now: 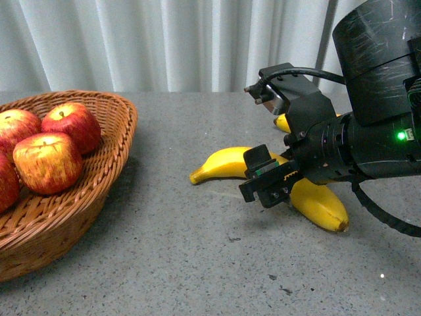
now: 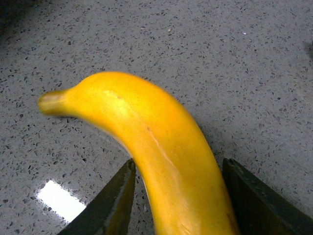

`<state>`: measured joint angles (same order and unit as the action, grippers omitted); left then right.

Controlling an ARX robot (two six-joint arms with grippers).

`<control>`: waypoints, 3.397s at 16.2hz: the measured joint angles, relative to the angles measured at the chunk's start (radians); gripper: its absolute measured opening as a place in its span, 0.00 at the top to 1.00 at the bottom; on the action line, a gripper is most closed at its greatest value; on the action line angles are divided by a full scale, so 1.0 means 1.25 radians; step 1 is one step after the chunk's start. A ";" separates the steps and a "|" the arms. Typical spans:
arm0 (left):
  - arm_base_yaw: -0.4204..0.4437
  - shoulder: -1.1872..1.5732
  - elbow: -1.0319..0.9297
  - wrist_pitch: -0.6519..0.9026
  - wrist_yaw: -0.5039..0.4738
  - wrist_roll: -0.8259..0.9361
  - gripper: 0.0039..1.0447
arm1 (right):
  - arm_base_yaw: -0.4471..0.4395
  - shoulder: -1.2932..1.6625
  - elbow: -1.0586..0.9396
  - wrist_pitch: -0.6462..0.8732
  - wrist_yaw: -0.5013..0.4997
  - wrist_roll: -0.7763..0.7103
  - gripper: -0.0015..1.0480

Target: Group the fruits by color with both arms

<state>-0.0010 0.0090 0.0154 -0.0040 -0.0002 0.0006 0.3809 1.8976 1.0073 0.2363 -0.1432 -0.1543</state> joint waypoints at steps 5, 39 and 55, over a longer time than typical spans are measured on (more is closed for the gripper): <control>0.000 0.000 0.000 0.000 0.000 0.000 0.06 | -0.024 -0.060 0.000 -0.010 -0.070 0.015 0.67; 0.000 0.000 0.000 0.000 0.000 0.000 0.06 | -0.320 0.077 0.308 -0.167 -0.360 -0.105 0.06; 0.000 0.000 0.000 0.000 0.000 0.000 0.06 | -0.304 0.303 0.537 -0.393 -0.225 -0.355 0.19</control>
<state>-0.0010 0.0090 0.0154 -0.0040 -0.0002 0.0010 0.0006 2.2768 1.6787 -0.2550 -0.4240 -0.5980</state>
